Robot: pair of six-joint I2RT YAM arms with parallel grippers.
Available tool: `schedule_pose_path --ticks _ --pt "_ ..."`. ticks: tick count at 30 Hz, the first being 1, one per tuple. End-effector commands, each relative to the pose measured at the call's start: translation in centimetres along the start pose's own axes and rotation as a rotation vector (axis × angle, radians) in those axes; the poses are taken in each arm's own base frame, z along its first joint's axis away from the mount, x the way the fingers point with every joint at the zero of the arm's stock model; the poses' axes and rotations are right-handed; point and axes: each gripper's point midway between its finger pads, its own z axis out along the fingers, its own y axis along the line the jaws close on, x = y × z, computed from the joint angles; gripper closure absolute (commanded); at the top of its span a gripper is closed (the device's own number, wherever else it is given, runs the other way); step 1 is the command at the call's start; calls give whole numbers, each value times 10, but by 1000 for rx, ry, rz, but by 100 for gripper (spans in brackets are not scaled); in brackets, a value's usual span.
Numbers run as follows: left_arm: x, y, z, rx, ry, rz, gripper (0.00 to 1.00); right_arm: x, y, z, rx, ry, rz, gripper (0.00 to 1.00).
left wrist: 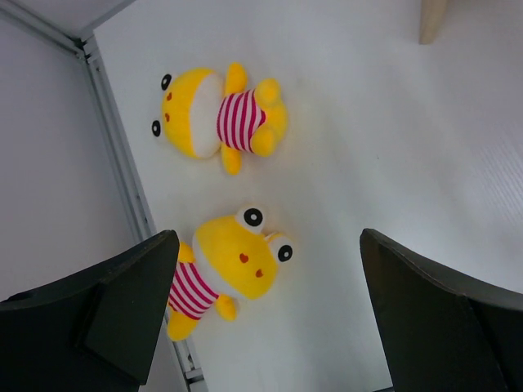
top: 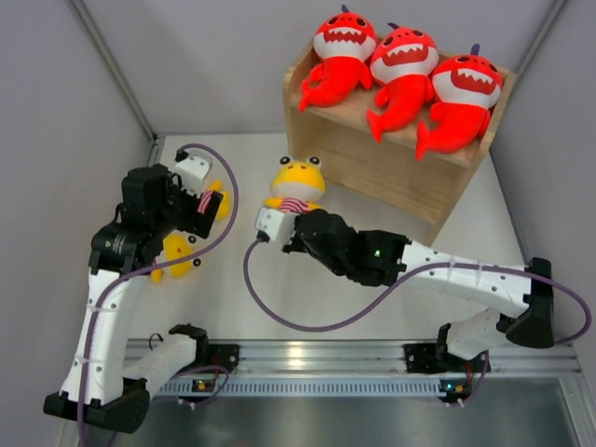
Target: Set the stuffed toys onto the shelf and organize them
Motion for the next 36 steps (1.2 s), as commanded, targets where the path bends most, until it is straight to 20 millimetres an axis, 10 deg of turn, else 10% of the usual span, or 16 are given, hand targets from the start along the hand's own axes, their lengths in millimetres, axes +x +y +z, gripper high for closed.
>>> schedule_pose_path --ticks 1,6,20,27,36 --pt "1 14 -7 -84 1 9 2 22 -66 -9 185 133 167 100" --pt "5 13 -5 -76 9 14 2 47 -104 -10 315 205 230 100" --pt "38 10 39 -64 159 51 2 78 -167 66 315 145 144 100" --pt "58 25 70 -138 243 116 2 87 -165 76 334 165 150 54" --pt "83 46 158 -127 309 144 2 82 -155 60 297 128 172 28"
